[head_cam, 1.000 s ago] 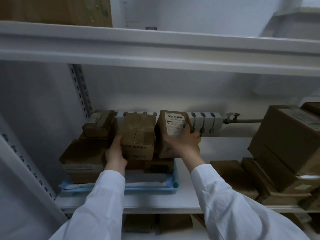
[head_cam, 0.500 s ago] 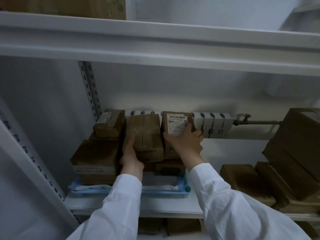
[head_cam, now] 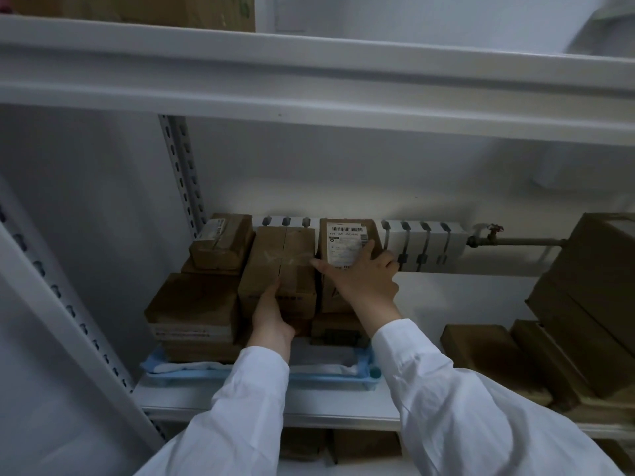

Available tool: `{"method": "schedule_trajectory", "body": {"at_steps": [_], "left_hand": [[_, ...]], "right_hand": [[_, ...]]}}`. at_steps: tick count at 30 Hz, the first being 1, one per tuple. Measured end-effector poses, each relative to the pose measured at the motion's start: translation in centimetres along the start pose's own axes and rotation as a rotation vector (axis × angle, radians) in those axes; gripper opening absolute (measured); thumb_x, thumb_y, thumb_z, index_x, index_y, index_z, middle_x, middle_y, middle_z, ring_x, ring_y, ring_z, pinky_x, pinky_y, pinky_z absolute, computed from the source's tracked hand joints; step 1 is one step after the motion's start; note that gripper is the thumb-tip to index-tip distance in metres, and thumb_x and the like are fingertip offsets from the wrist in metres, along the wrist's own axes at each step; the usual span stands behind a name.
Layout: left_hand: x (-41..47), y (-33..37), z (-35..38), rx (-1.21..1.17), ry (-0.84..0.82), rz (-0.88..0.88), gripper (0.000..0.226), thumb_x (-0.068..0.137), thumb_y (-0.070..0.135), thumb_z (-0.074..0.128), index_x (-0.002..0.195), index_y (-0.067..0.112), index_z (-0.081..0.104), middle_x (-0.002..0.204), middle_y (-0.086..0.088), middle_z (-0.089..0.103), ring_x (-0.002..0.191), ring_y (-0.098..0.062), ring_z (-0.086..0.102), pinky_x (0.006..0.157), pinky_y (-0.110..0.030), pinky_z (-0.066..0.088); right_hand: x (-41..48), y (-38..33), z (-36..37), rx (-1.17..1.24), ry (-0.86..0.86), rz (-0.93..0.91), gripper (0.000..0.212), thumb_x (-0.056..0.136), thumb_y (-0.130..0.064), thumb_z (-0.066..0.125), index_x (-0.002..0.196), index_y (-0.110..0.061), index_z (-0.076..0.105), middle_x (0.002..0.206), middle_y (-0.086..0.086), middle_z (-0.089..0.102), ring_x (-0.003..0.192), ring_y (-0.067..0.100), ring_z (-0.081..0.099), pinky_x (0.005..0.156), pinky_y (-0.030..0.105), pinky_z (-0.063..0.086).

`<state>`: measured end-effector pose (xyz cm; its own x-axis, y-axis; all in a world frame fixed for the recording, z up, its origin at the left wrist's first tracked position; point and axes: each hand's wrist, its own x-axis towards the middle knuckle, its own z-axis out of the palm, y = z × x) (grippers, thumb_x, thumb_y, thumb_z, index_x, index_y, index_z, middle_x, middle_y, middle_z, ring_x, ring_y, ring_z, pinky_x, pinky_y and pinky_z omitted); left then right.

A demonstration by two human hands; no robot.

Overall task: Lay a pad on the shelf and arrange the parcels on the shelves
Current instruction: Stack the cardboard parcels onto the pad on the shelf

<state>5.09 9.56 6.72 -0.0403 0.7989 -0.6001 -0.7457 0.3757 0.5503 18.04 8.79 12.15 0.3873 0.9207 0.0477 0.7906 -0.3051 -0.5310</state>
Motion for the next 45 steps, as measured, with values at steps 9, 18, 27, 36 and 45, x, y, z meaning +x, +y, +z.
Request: {"method": "schedule_trajectory", "body": {"at_steps": [9,18,27,36,45], "left_hand": [[-0.6,-0.2,0.4,0.077,-0.179,-0.096,0.042,0.091,0.05,0.044,0.109,0.015,0.06,0.125,-0.021,0.057,0.106,-0.041,0.053,0.089,-0.055,0.043],[-0.3,-0.4,-0.1,-0.037,-0.021,-0.017,0.061,0.08,0.026,0.069,0.136,0.019,0.045,0.132,-0.015,0.054,0.118,-0.04,0.051,0.097,-0.056,0.044],[-0.9,-0.6,0.1,0.014,-0.081,-0.062,0.061,0.084,0.04,0.063,0.138,0.021,0.042,0.136,-0.015,0.051,0.12,-0.041,0.048,0.1,-0.056,0.04],[-2.0,-1.1,0.6,0.029,-0.245,-0.099,0.056,0.085,0.052,0.055,0.131,0.019,0.051,0.125,-0.022,0.058,0.111,-0.045,0.054,0.095,-0.06,0.042],[-4.3,-2.1,2.1,0.099,-0.078,-0.08,0.049,0.085,0.032,0.059,0.13,0.015,0.05,0.127,-0.021,0.056,0.115,-0.044,0.051,0.102,-0.059,0.036]], "right_hand": [[-0.2,0.5,0.0,0.034,-0.043,-0.015,0.127,0.052,-0.086,0.057,0.146,-0.028,-0.008,0.154,0.014,0.002,0.14,0.04,0.004,0.105,0.057,0.026],[-0.3,1.2,-0.3,0.139,-0.073,-0.034,0.119,0.058,-0.08,0.059,0.145,-0.033,-0.005,0.155,0.012,-0.008,0.142,0.039,-0.006,0.107,0.061,0.021],[-0.2,1.7,-0.3,0.15,-0.073,-0.074,0.113,0.062,-0.073,0.064,0.145,-0.034,-0.002,0.156,0.011,-0.008,0.142,0.04,-0.007,0.107,0.062,0.021],[-0.3,2.0,-0.5,0.153,-0.045,-0.09,0.113,0.062,-0.078,0.059,0.145,-0.033,-0.002,0.156,0.012,-0.005,0.142,0.041,-0.002,0.108,0.06,0.02],[-0.9,3.3,-1.8,0.238,0.021,-0.11,0.083,0.085,-0.067,0.036,0.148,-0.026,-0.001,0.156,0.013,0.005,0.142,0.038,0.008,0.111,0.054,0.02]]}}
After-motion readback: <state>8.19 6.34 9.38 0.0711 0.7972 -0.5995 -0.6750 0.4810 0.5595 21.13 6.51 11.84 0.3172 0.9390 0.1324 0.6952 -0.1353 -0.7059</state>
